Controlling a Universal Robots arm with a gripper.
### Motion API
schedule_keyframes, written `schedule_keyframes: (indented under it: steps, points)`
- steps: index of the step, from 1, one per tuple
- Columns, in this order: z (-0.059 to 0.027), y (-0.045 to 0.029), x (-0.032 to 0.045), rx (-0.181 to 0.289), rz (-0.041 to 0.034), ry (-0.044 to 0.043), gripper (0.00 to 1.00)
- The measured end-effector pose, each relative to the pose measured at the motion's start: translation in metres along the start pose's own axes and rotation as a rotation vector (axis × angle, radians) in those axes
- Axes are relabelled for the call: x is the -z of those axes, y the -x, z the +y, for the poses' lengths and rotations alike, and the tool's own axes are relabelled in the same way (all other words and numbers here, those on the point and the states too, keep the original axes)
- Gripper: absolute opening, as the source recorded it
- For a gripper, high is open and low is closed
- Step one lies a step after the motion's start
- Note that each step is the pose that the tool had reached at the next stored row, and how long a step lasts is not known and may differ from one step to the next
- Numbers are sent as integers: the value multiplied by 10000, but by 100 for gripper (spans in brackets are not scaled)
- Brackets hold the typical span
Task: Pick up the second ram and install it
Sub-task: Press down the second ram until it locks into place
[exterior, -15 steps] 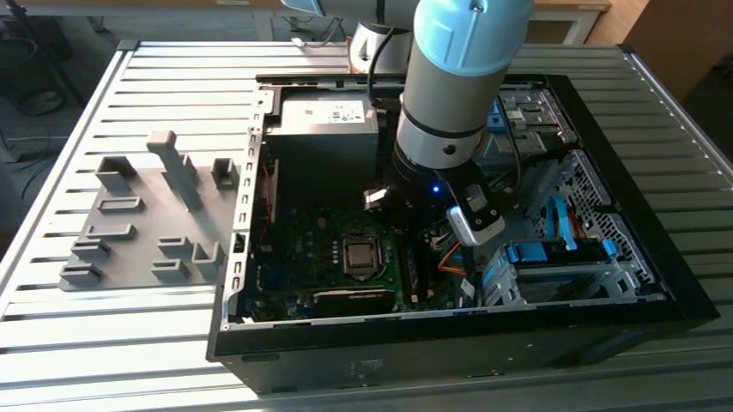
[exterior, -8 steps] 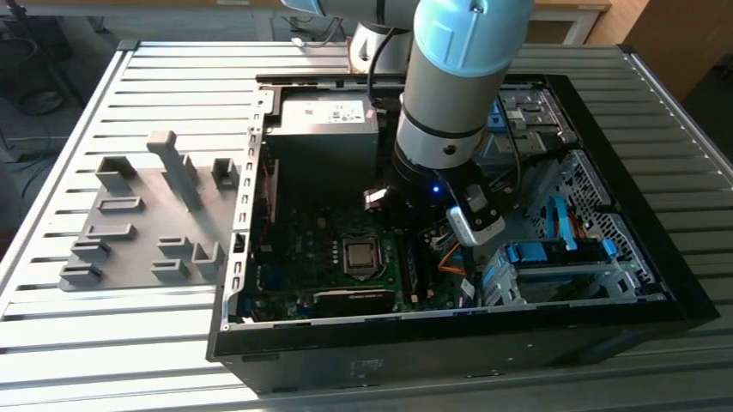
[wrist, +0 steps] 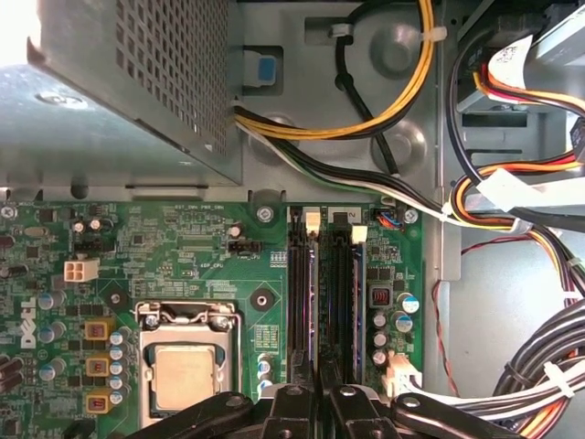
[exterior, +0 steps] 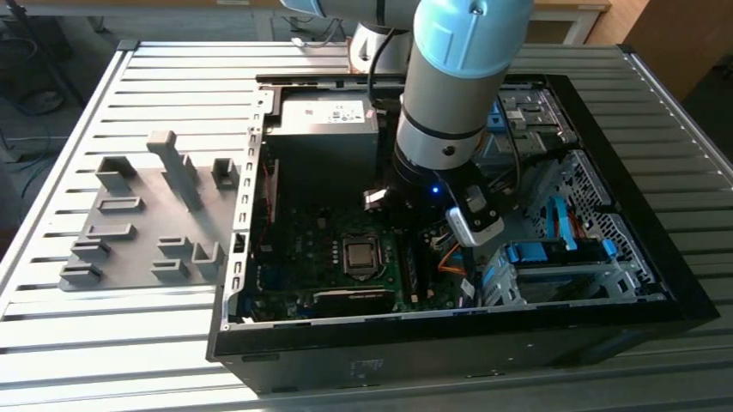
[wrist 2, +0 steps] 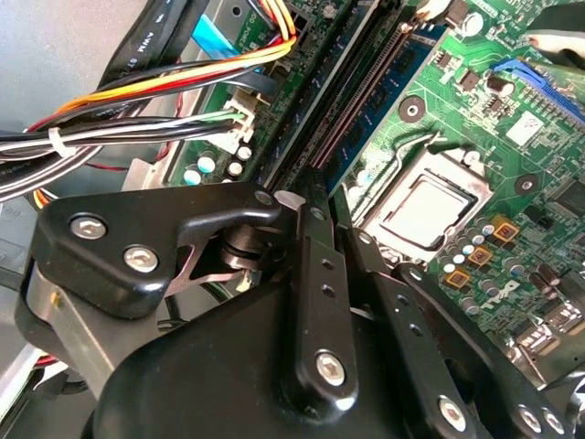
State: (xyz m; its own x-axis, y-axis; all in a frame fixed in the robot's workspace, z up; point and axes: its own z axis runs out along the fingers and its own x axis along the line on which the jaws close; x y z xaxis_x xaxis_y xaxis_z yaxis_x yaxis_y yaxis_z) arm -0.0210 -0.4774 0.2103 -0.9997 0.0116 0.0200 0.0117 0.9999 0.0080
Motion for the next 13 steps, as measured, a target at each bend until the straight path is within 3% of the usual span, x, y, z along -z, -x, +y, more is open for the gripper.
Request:
schedule_keyframes:
  steps: [13]
  points:
    - [-1, 1, -68, -4, 1, -1, 14]
